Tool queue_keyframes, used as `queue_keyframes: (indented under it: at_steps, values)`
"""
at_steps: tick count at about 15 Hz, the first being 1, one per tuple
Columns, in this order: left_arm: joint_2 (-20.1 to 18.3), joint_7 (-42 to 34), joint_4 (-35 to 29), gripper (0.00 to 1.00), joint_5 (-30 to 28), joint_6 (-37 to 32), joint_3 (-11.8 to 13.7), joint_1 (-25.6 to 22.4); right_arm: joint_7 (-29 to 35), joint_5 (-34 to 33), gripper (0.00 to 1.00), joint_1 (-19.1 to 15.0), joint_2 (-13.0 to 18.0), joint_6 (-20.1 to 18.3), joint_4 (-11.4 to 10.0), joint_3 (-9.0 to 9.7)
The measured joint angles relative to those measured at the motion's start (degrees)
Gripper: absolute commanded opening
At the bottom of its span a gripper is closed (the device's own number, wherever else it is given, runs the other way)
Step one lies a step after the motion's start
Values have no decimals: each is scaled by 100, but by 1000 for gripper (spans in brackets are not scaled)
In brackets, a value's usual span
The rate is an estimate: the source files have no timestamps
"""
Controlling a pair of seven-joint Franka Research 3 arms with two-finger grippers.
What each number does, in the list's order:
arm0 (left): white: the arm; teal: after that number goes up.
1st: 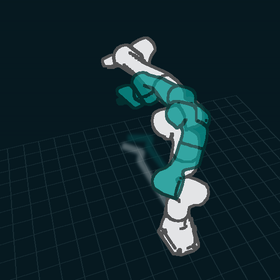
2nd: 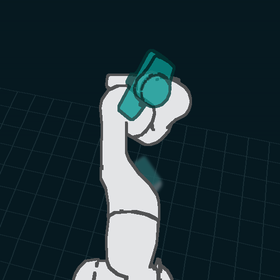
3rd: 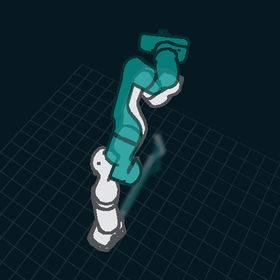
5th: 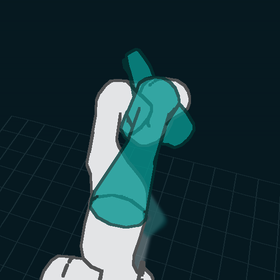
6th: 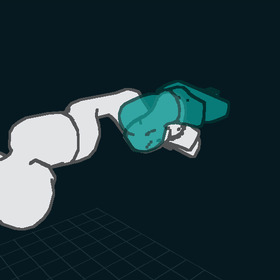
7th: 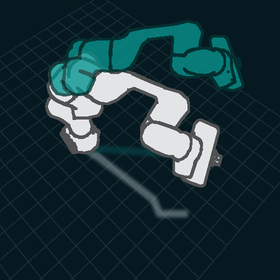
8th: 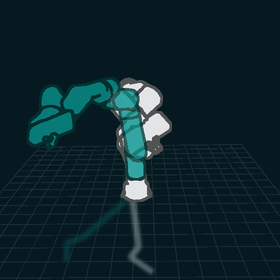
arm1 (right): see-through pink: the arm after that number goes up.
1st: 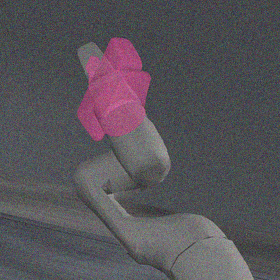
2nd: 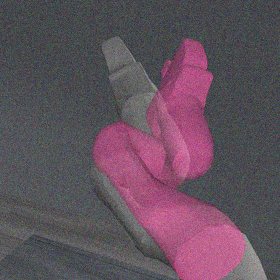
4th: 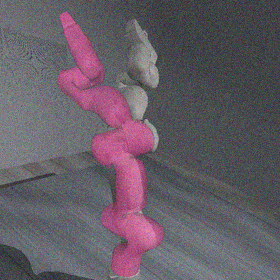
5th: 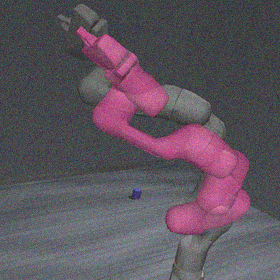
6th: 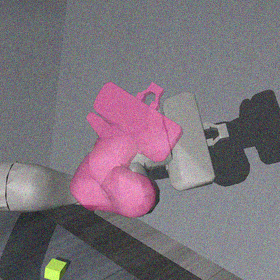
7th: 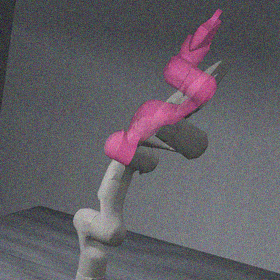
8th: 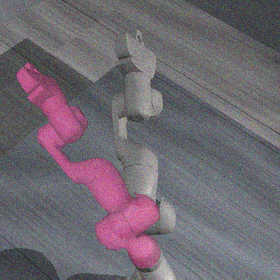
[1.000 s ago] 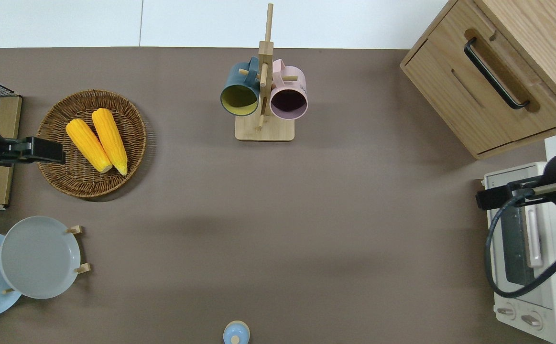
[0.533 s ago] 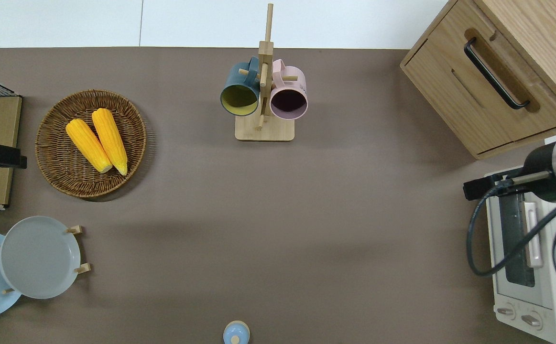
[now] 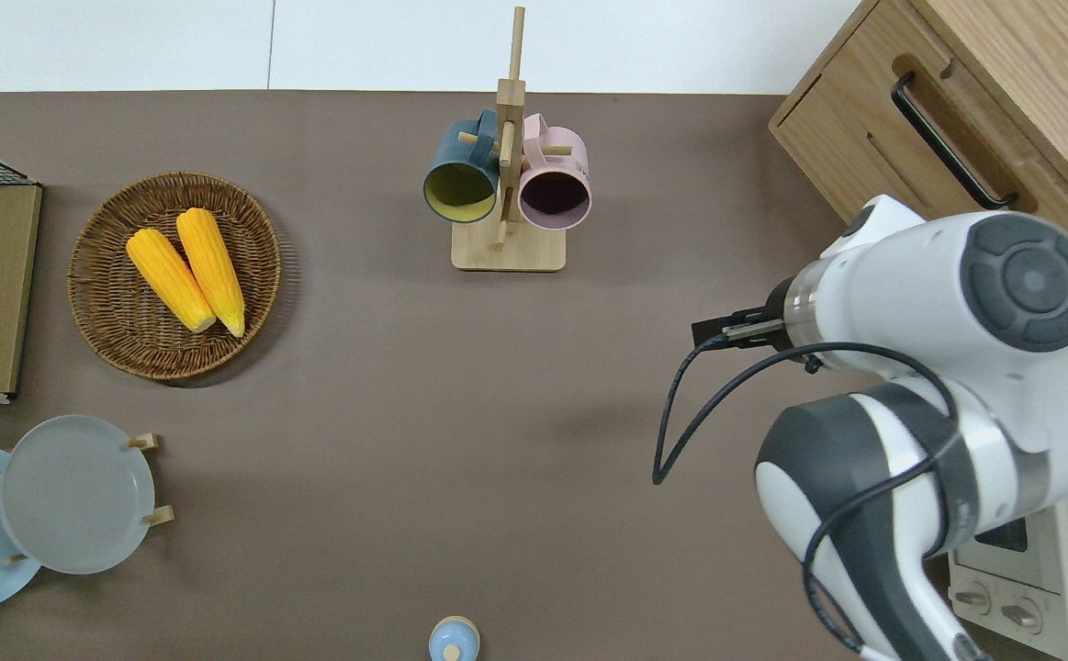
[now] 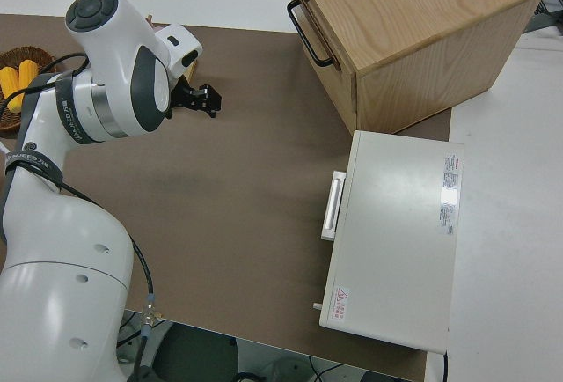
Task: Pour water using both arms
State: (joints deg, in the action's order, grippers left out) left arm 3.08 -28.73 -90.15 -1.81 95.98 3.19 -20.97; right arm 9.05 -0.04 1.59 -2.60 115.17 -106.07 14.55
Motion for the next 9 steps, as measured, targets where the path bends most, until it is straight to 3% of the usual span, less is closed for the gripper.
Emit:
queue_keyframes:
  at_steps: [3,9]
  values:
    - [0,-383,73,1000,-1,13,21,-273,385,-10,992,251,-116,484,-171,46]
    - [38,-564,137,1000,-162,217,115,-362,1032,-412,979,497,-425,1101,-195,288]
